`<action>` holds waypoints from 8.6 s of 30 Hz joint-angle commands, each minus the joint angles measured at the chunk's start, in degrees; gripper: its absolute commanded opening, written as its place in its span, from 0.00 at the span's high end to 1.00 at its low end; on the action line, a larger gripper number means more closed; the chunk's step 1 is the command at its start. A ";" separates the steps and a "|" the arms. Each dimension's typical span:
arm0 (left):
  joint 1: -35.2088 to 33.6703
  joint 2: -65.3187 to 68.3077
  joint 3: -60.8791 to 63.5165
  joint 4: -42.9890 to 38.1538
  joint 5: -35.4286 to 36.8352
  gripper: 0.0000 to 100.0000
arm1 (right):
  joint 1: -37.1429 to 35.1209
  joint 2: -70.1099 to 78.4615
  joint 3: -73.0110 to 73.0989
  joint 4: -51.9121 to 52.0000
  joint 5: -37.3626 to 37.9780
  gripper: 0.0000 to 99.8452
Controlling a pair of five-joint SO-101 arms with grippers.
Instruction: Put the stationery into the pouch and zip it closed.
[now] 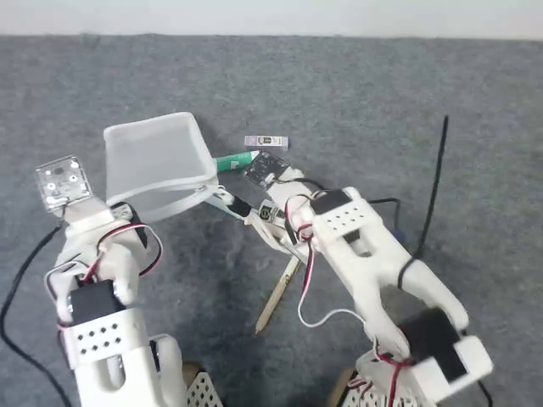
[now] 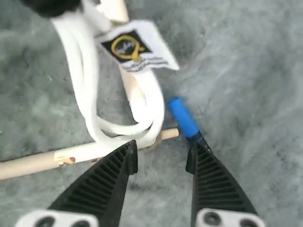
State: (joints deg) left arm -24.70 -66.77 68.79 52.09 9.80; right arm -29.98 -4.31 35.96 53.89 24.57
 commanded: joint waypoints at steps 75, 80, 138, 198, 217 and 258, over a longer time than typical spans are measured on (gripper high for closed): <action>17.93 38.95 -61.85 30.59 -3.16 0.99 | 14.90 -16.40 4.13 -11.12 -12.92 0.99; 17.85 47.74 -68.35 33.67 -2.11 0.99 | 14.73 -17.45 4.13 -10.86 -13.98 0.99; 11.60 50.55 -65.89 32.44 13.80 0.99 | -11.21 -60.97 15.12 -57.19 -30.77 0.99; 11.52 50.90 -65.80 31.65 13.71 0.99 | -8.13 -0.84 -3.69 -106.59 -30.68 0.99; 11.34 50.99 -65.27 31.56 13.71 0.99 | -8.40 -17.01 15.74 -86.99 -31.03 0.99; 11.25 50.90 -63.25 29.54 13.71 0.99 | -12.18 -38.37 13.27 -31.34 -31.03 0.80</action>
State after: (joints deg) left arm -13.19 -15.34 6.29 82.86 22.90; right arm -41.93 -40.00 52.22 18.99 -6.11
